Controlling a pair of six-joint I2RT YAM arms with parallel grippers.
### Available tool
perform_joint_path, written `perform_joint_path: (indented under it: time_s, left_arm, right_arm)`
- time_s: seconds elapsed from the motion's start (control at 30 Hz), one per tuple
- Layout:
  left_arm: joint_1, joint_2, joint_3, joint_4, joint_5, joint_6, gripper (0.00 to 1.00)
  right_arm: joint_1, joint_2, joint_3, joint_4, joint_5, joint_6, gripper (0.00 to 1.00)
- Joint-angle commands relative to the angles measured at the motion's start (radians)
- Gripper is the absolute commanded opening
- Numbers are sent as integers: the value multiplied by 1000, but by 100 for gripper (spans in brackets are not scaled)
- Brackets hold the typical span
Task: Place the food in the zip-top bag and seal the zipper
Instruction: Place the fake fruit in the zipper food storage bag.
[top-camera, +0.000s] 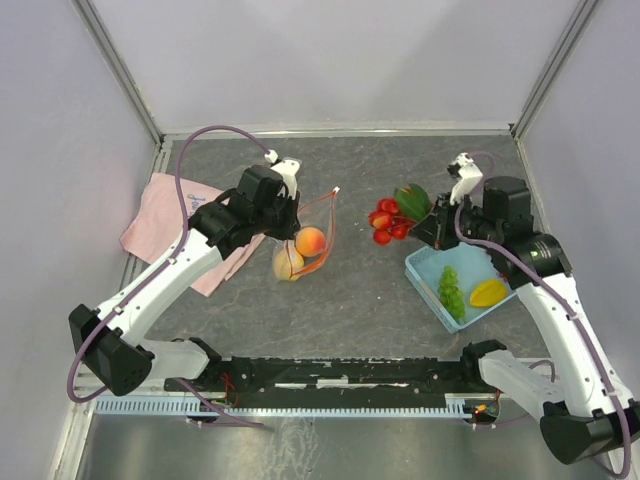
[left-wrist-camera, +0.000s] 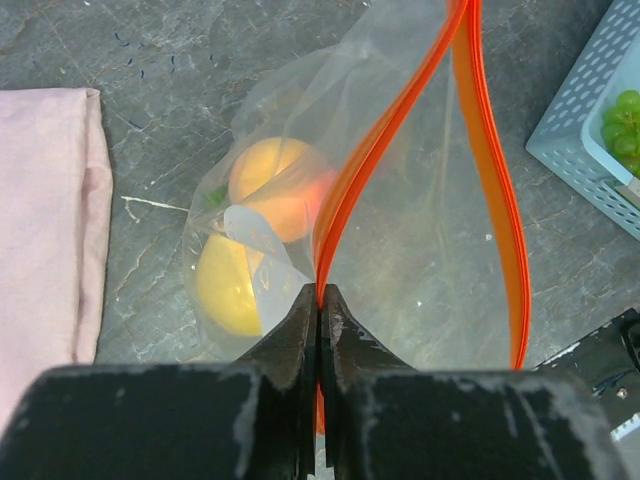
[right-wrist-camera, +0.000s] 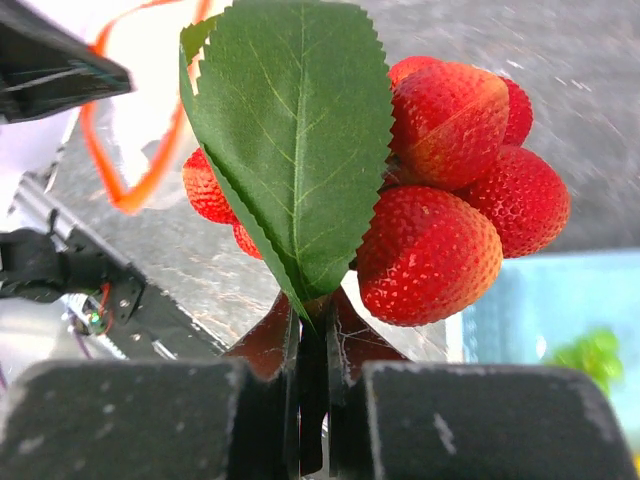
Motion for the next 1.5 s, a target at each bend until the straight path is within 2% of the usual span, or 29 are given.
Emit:
perform_joint_path:
  time_s: [0.0,0.33,0.5,0.97,1.07,1.47]
  left_arm:
    - [6,4,49,38,52,24,3]
    - [6,2,28,67,87,-4,3]
    - [6,6,20,70,84,-15,3]
    - [13,-23,-10,104,91,-37,3]
    - [21,-35,-15,112,96,-40,3]
    - [34,-61,-23,116,94,-27,3]
  right_arm:
    - [93,38,69,257,-127,12,2]
    - [275,134,90,487,-211,33,2]
    - [355,162,119,512,-234,3,2]
    - [399,268,-34,823,-351,82,2]
    - [399,296,-63,825,-338,48,2]
    - [395,282,-83,594,-127,-111,2]
